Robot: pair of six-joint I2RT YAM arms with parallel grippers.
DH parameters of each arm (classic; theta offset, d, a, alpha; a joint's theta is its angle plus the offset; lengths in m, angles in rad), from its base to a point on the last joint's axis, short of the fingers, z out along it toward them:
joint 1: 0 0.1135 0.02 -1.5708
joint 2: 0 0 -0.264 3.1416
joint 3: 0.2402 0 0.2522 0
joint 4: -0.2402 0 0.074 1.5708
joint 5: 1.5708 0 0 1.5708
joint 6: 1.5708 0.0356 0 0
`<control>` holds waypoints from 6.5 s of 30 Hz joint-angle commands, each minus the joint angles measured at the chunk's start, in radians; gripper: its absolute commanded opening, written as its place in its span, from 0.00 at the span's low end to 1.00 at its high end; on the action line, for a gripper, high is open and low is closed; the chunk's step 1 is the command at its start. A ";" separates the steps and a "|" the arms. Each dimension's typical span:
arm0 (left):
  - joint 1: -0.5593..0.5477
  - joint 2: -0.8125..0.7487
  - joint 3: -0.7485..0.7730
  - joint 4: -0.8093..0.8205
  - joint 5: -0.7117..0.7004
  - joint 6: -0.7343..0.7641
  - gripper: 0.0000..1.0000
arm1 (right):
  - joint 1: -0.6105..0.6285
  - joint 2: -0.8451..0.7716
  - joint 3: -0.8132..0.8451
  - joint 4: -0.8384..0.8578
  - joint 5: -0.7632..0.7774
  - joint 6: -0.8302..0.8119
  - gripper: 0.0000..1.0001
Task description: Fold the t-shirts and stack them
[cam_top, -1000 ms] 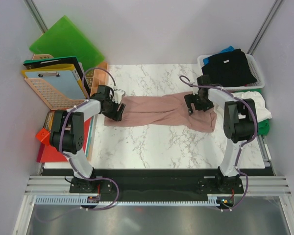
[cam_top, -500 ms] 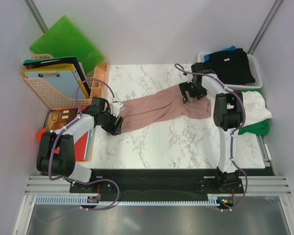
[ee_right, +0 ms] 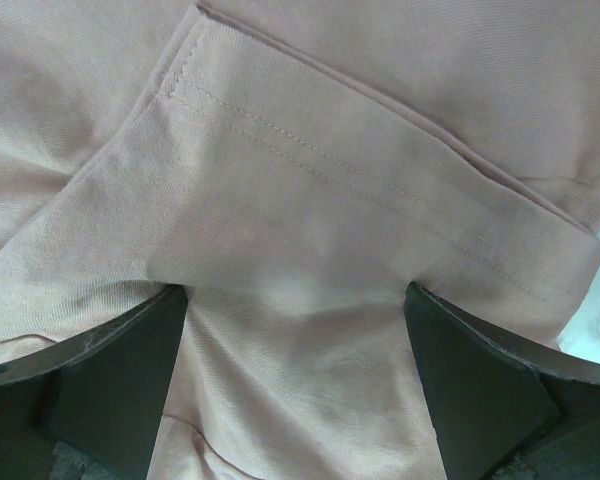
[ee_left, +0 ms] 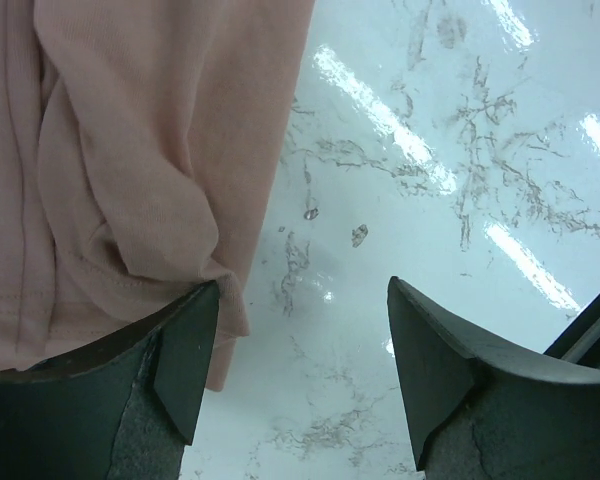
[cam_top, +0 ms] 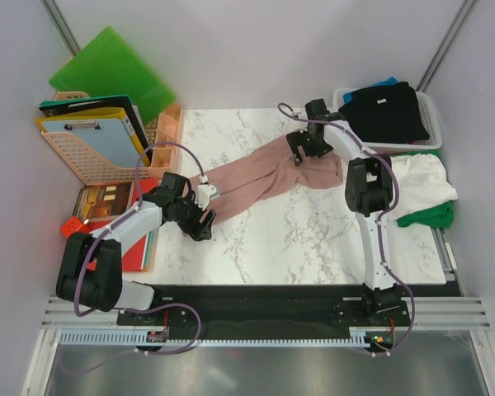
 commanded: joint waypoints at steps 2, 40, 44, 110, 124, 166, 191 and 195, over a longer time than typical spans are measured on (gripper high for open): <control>-0.031 -0.029 -0.003 -0.007 0.070 0.059 0.76 | 0.052 0.105 0.078 -0.024 -0.025 0.008 0.98; -0.043 -0.032 0.034 0.231 -0.364 0.035 0.79 | 0.085 -0.755 -0.571 0.113 0.100 -0.081 0.98; -0.009 -0.008 -0.003 0.354 -0.435 0.024 0.80 | 0.083 -0.859 -0.682 0.148 0.103 -0.076 0.98; -0.230 0.081 0.075 -0.022 -0.406 0.098 0.79 | 0.054 -0.529 -0.451 0.179 0.011 -0.006 0.98; -0.147 0.280 0.135 0.036 -0.401 0.056 0.79 | 0.054 -0.143 -0.151 0.079 -0.050 0.057 0.98; -0.384 0.057 0.044 -0.036 -0.265 0.076 0.78 | 0.088 -0.069 0.002 0.194 0.123 -0.002 0.98; 0.041 -0.571 -0.045 0.293 -0.733 -0.017 0.90 | 0.221 -1.044 -0.906 -0.045 -0.147 -0.111 0.98; 0.142 -0.586 -0.068 0.283 -0.697 -0.039 0.91 | 0.339 -0.969 -0.895 -0.061 -0.058 -0.125 0.98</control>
